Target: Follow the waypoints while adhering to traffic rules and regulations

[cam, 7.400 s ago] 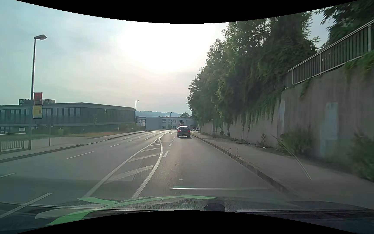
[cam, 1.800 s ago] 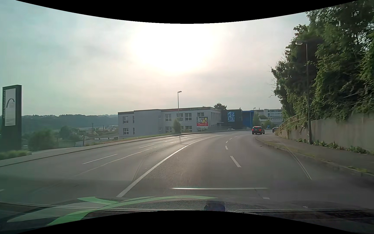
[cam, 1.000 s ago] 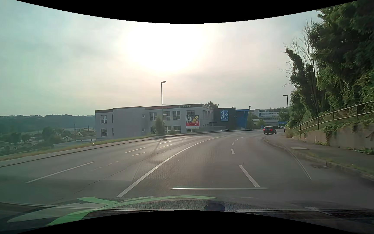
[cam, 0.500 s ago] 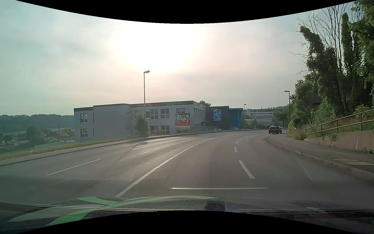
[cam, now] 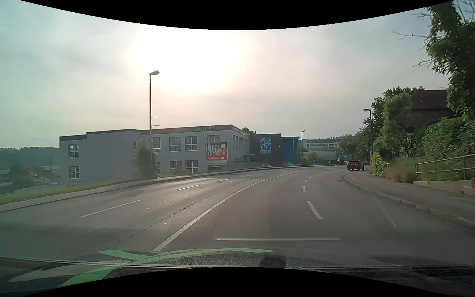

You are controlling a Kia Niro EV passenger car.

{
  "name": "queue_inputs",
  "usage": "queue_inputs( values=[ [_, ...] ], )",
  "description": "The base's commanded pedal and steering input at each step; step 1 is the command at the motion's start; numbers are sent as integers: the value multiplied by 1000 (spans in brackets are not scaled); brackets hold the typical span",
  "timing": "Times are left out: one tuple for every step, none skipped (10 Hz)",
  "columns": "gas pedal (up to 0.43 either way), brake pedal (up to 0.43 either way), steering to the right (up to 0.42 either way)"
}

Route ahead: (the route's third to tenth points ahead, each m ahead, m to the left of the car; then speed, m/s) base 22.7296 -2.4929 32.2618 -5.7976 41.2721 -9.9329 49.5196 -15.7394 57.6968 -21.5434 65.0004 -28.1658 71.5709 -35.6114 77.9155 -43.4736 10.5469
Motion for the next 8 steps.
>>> queue_inputs(
  values=[
    [79,0,41],
    [79,0,43],
    [67,0,46],
    [67,0,47],
    [67,0,48],
    [67,0,50],
    [67,0,53],
    [67,0,54]
  ],
)
